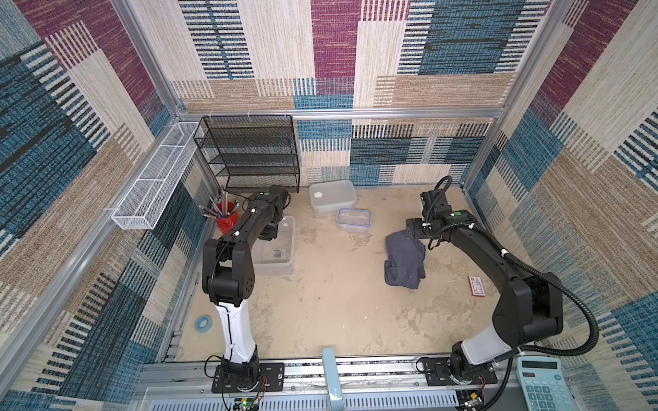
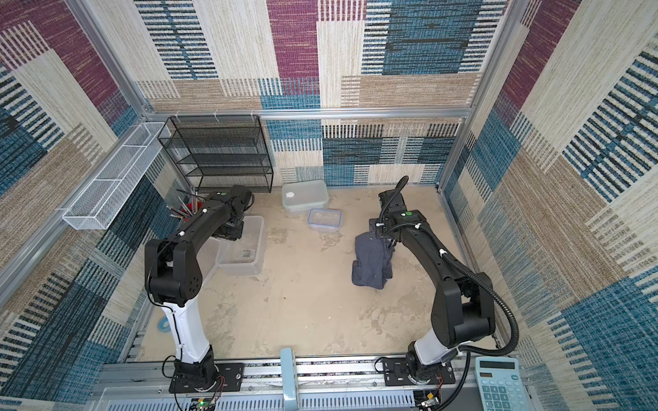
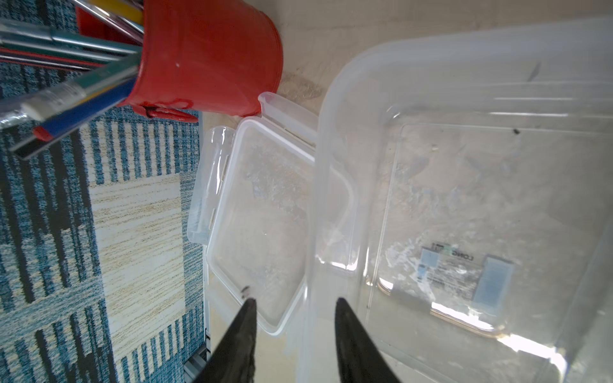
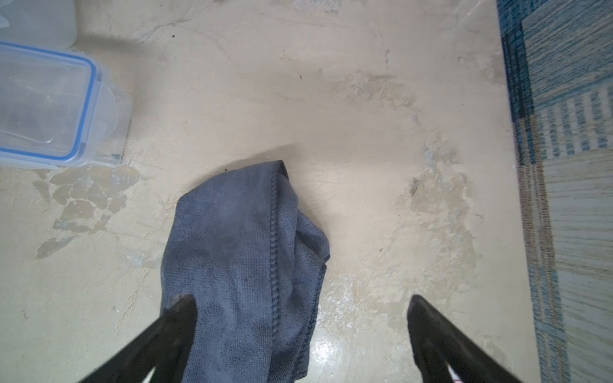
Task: Wipe the insides of the lunch boxes
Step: Place the cleaning item at the center of the board, then move the lunch box to the center of the board.
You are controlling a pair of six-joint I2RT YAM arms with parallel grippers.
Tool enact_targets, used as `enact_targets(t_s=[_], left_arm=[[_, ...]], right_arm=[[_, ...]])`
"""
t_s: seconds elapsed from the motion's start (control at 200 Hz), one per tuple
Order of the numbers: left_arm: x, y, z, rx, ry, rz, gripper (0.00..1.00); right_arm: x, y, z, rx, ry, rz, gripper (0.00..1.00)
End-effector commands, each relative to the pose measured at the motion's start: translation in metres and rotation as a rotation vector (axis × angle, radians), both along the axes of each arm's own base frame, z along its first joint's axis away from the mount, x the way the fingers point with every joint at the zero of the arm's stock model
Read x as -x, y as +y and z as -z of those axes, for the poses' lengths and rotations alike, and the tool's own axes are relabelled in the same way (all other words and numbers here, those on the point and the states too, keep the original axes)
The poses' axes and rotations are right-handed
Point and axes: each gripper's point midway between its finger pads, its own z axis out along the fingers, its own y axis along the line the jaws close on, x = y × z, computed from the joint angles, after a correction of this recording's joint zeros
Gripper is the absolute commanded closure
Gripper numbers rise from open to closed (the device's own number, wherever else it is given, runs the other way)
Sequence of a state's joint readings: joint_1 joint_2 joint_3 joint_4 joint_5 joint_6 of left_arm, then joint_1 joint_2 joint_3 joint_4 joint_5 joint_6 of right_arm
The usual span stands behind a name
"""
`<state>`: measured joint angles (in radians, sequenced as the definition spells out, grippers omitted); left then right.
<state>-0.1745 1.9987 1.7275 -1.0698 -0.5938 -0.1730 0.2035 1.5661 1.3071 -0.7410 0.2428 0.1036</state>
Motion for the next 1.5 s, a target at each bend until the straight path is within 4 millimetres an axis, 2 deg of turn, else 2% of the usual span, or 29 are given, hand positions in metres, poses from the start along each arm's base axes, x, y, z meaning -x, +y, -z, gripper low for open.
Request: enact_targets(t_s=[0.0,0.075,0.14,0.295,0.426,0.531,0.626,0.706,0.791,0.912,1.007,1.187,1.492], left_arm=[[0.001,-0.004,-0.009,0.027,-0.005,0.016,0.51],[0.0,-0.009,-0.014,0.063,-0.027,0.015,0.49],[-0.001,-0.014,-0.02,0.106,-0.05,0.015,0.48],[-0.005,-0.042,-0.044,0.274,-0.131,0.035,0.47],[-0.01,-0.083,-0.07,0.446,-0.209,0.107,0.45],[-0.015,-0.125,-0.082,0.579,-0.247,0.187,0.42],[-0.022,-0.167,-0.08,0.698,-0.239,0.246,0.41],[-0.028,-0.199,-0.066,0.767,-0.191,0.271,0.41],[-0.037,-0.224,-0.05,0.8,-0.153,0.282,0.39],[-0.053,-0.249,-0.031,0.854,-0.122,0.276,0.33],[-0.066,-0.263,-0.019,0.877,-0.116,0.275,0.29],[-0.091,-0.278,-0.004,0.89,-0.145,0.268,0.26],[-0.115,-0.301,0.031,0.958,-0.152,0.254,0.24]], right_arm=[[0.004,-0.012,-0.004,0.071,0.023,0.027,0.01],[0.001,-0.005,-0.009,0.033,-0.003,0.006,0.01],[-0.003,0.009,-0.017,-0.04,-0.036,-0.04,0.01],[-0.016,0.06,-0.052,-0.299,-0.172,-0.191,0.01],[-0.025,0.097,-0.082,-0.508,-0.276,-0.305,0.01],[-0.035,0.12,-0.088,-0.642,-0.31,-0.366,0.04],[-0.05,0.13,-0.075,-0.698,-0.296,-0.371,0.05],[-0.064,0.138,-0.06,-0.738,-0.271,-0.372,0.05],[-0.076,0.147,-0.045,-0.788,-0.247,-0.38,0.04],[-0.095,0.154,-0.019,-0.822,-0.211,-0.355,0.02],[-0.109,0.157,0.0,-0.836,-0.187,-0.336,0.02],[-0.132,0.162,0.034,-0.857,-0.139,-0.299,0.01],[-0.156,0.168,0.066,-0.869,-0.107,-0.28,0.0]])
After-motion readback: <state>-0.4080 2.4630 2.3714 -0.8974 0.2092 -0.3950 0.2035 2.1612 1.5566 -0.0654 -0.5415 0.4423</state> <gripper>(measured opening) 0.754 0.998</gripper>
